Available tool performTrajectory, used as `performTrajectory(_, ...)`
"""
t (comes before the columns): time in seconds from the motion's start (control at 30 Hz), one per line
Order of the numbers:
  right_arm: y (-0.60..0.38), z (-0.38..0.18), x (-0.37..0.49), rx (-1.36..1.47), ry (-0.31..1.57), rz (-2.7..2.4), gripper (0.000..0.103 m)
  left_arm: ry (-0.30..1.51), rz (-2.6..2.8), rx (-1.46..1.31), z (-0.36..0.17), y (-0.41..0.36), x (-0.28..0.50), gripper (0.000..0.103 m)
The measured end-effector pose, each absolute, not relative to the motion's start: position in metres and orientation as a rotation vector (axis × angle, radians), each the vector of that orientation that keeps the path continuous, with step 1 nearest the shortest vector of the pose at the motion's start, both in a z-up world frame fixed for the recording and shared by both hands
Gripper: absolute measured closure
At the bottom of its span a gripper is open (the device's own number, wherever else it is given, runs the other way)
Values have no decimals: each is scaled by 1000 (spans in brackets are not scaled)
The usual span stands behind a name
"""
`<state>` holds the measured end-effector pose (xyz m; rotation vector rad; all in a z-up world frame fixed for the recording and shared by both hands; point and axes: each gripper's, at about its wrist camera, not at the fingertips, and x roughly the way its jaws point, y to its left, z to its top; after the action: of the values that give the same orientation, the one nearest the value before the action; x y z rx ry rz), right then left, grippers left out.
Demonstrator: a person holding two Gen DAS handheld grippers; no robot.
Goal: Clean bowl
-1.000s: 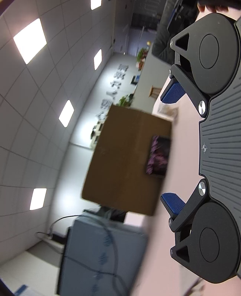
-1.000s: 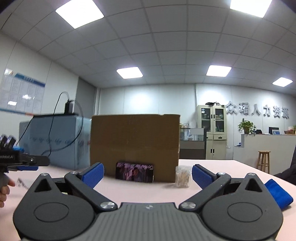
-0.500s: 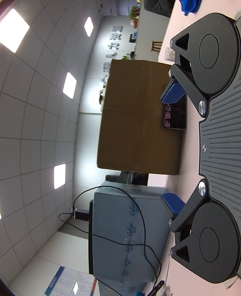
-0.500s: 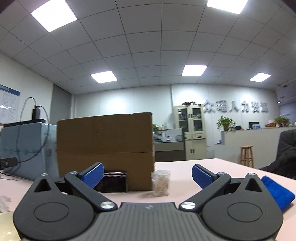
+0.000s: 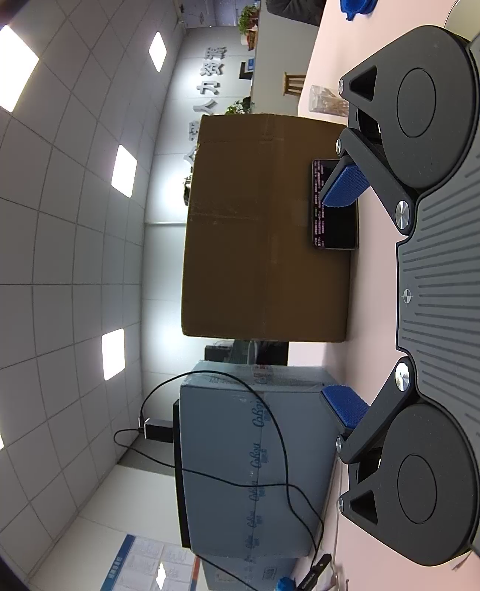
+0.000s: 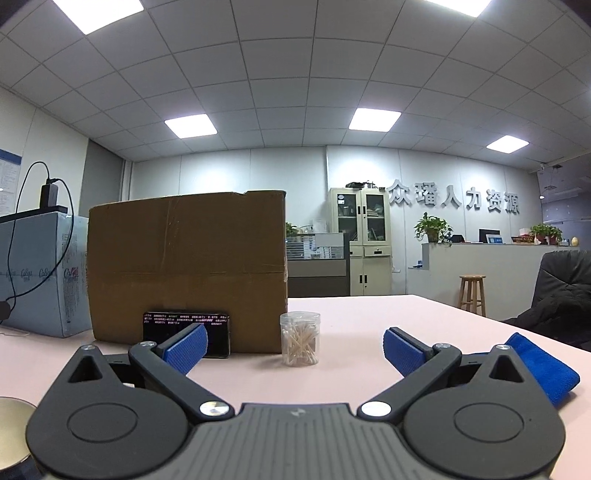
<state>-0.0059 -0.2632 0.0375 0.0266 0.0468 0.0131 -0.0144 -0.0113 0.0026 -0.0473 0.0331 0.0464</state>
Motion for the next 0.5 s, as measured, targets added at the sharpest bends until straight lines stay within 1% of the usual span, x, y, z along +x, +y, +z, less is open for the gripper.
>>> performTrajectory(0.3,-259,38,0,19,96,61,0,36,14,-76,1,-5,-11,0)
performTrajectory(0.5,-255,40,-8,7,63,66,0,28,18,-47,1,-10,-14,0)
